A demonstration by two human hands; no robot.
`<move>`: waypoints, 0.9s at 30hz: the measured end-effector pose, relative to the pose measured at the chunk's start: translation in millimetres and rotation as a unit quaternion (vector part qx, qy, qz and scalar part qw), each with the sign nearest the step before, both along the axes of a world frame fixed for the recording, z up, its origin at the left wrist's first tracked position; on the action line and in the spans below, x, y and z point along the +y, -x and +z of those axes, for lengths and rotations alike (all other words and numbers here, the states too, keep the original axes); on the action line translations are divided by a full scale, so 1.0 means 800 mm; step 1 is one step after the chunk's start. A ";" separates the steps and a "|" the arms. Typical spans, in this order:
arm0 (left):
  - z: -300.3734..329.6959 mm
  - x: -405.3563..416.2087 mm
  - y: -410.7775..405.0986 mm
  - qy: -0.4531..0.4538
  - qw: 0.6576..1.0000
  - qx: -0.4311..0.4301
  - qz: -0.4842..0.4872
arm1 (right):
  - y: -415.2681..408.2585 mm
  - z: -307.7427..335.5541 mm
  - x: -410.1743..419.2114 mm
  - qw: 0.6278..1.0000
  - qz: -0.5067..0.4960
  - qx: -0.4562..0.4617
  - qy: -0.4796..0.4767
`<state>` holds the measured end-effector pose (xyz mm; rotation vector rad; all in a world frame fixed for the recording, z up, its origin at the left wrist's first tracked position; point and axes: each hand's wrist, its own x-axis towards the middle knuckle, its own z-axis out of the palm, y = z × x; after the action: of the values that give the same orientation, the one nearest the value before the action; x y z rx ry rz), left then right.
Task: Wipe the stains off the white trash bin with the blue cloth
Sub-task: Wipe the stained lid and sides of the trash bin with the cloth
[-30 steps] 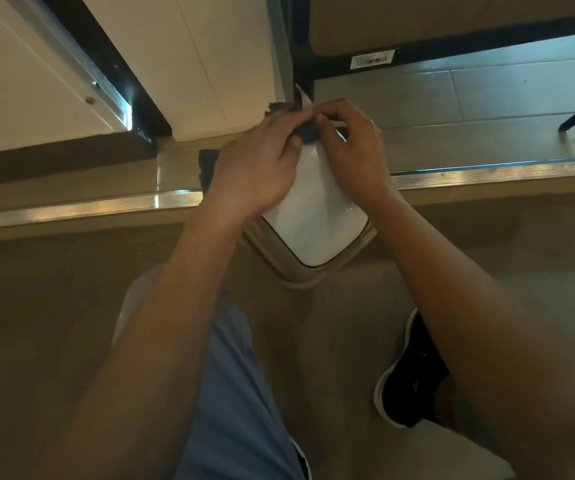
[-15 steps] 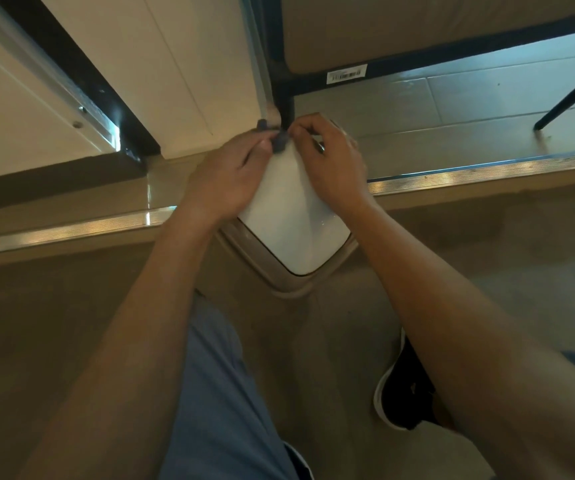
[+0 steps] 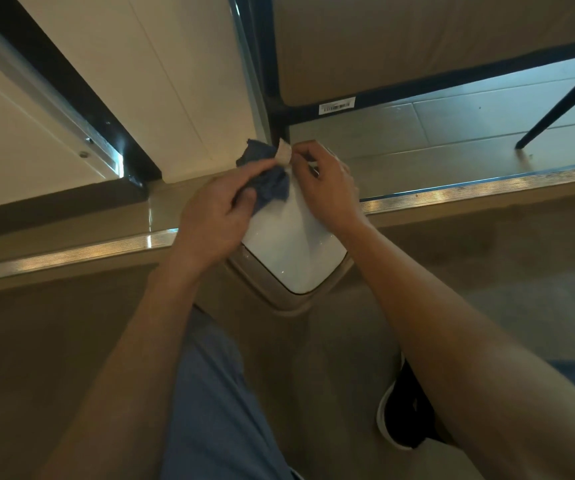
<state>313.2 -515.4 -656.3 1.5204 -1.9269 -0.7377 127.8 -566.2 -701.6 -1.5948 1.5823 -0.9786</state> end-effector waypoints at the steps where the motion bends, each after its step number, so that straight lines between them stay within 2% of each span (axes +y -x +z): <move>1: -0.006 0.002 -0.014 0.002 1.000 0.015 -0.002 | -0.001 0.001 0.000 1.000 0.000 0.000 0.000; 3: -0.013 -0.011 -0.028 -0.026 0.999 0.021 -0.002 | -0.003 0.002 0.000 1.000 -0.005 0.006 -0.001; 8: -0.015 -0.064 0.006 -0.089 0.995 -0.041 0.004 | -0.003 0.003 0.001 1.000 -0.016 0.017 0.002; 12: -0.019 -0.034 0.003 -0.005 0.998 -0.056 -0.039 | -0.003 0.003 0.003 1.000 -0.010 0.012 -0.002; 14: -0.027 -0.012 -0.011 0.011 0.999 -0.030 -0.042 | -0.002 0.001 0.004 1.000 -0.012 0.016 -0.002; 16: -0.026 -0.018 -0.015 -0.058 0.998 0.002 -0.005 | -0.003 0.001 0.003 1.000 -0.011 0.024 -0.006; 17: -0.024 -0.032 -0.011 -0.113 0.993 -0.011 0.020 | -0.003 0.001 0.003 1.000 -0.010 0.027 -0.009; 19: -0.017 -0.065 0.004 -0.203 0.976 -0.074 0.036 | -0.004 0.001 0.002 0.999 -0.011 0.029 -0.011; 20: -0.008 -0.075 0.017 -0.218 0.970 -0.106 0.036 | -0.004 0.001 0.001 0.999 -0.012 0.031 -0.012; 23: 0.001 -0.073 0.044 -0.147 0.974 -0.172 0.010 | -0.004 -0.001 0.000 0.999 -0.012 0.035 -0.010; 27: -0.010 -0.010 0.018 0.000 0.985 -0.170 -0.011 | -0.005 -0.003 0.000 0.999 -0.015 0.032 0.009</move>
<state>299.0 -523.5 -664.7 1.7156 -2.1913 -0.5113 132.0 -565.9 -703.9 -1.6334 1.6484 -0.9692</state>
